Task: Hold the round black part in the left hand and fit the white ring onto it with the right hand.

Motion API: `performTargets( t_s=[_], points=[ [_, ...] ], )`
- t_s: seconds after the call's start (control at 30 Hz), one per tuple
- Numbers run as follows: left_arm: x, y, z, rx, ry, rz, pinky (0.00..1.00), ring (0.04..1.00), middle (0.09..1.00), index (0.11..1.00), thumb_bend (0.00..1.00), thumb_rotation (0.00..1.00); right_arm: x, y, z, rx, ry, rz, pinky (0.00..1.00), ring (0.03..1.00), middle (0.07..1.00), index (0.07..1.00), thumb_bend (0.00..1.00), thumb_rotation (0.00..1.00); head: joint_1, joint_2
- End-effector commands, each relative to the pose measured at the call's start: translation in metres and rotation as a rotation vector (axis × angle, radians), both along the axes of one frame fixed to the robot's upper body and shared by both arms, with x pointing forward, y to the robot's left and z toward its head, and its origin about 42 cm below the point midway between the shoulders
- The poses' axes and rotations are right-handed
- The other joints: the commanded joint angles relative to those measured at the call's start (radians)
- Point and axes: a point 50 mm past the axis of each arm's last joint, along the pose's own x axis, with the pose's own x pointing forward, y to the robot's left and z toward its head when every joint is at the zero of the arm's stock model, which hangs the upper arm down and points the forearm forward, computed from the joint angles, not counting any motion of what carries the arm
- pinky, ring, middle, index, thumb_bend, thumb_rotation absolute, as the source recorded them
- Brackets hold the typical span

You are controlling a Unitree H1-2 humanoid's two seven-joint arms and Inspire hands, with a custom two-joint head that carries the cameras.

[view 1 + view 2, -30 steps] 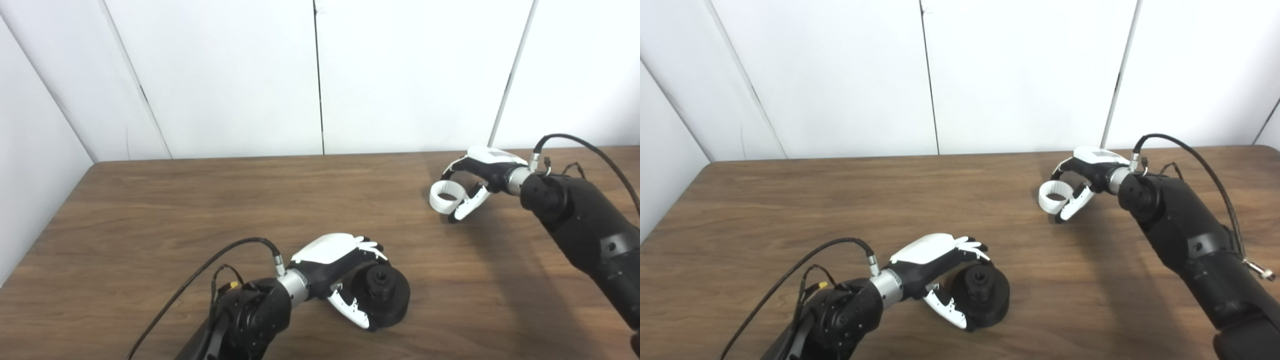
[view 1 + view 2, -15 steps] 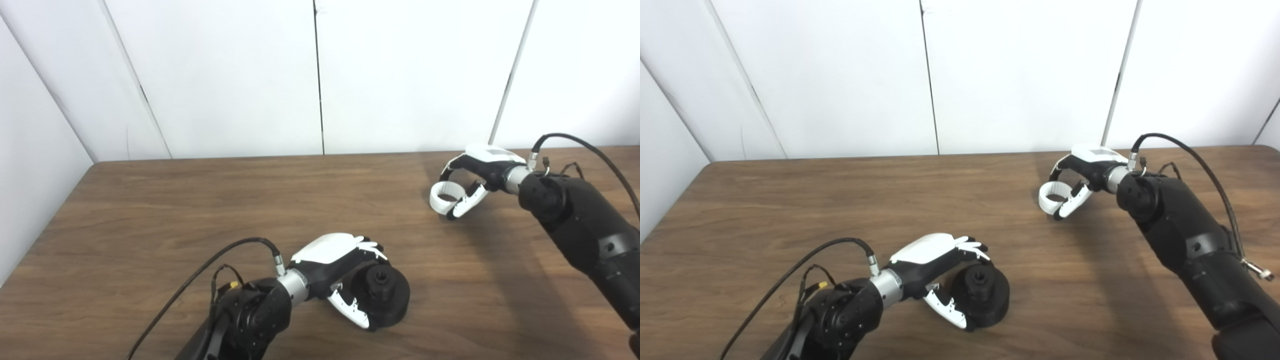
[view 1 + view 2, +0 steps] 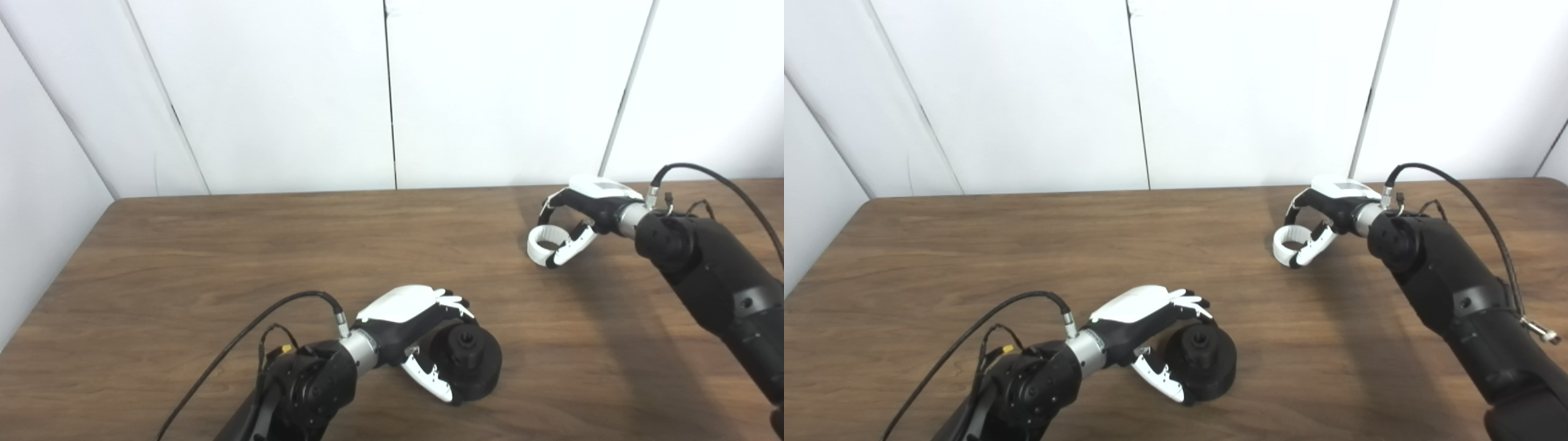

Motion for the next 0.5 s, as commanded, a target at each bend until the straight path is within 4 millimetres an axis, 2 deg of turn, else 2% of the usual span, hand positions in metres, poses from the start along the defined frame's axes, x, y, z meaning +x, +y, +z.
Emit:
performTargets(
  t_s=[0.0,0.47],
  points=[
    [-0.0012,-0.001,-0.0022,0.016,0.04,-0.023,0.88,1.0,0.95,0.767,0.95,0.22,0.0088,0.0035,0.0349,0.016,-0.106,0.031,0.87,0.958,0.876,0.643,0.8,0.26,0.0,0.0],
    [-0.0017,-0.0008,-0.0024,0.015,0.042,-0.021,0.89,1.0,0.953,0.768,0.95,0.21,0.0075,0.0021,0.0341,0.032,-0.111,0.032,0.86,0.956,0.875,0.634,0.79,0.24,0.0,-0.002]
  ],
)
